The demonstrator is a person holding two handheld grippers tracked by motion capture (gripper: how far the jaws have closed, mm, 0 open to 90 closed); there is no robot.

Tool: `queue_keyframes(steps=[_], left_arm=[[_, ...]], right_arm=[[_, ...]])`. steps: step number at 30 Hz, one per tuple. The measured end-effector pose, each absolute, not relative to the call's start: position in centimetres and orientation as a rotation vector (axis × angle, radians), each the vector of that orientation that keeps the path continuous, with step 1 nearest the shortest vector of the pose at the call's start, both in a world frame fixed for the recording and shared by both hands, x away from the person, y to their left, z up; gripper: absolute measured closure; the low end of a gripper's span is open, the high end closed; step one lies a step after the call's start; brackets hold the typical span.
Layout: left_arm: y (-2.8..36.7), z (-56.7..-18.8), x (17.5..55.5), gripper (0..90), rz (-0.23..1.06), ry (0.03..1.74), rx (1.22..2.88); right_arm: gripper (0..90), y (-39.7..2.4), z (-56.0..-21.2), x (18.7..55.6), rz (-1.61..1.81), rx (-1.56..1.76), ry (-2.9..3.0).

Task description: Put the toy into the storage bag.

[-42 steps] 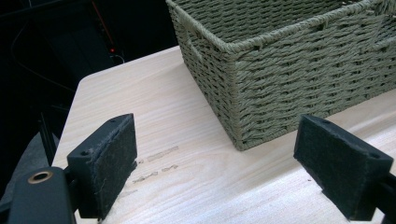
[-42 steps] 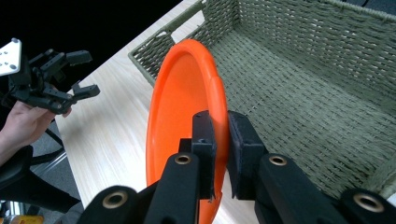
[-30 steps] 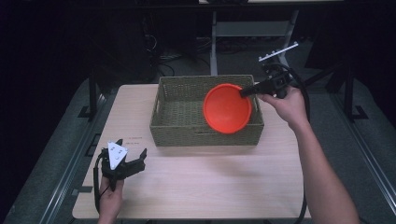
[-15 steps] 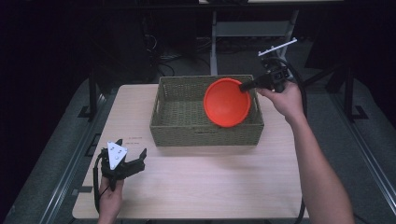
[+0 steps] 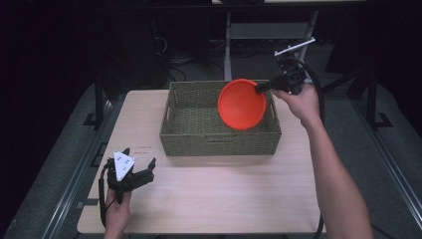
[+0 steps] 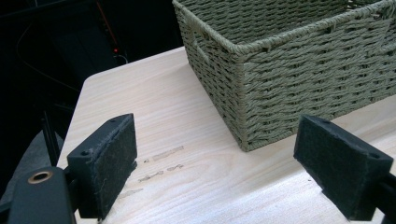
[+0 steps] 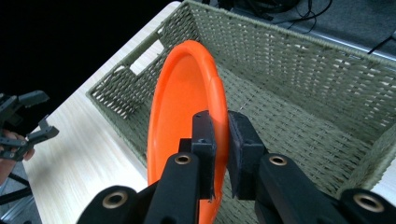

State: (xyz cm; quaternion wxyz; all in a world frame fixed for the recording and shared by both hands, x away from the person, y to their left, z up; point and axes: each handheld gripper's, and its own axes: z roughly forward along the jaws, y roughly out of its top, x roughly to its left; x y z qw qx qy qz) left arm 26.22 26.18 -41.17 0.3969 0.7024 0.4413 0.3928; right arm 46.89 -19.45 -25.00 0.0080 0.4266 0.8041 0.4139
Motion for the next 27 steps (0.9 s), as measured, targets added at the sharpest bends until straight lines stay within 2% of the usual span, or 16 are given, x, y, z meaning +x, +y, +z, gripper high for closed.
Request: queue_keyframes(steps=[27], left_arm=[[26.2,-41.2,26.2,12.8,0.996,1.116,1.779]], right_arm=[[81.8,-19.1,-26.5,49.0,1.24,1.424,2.448]])
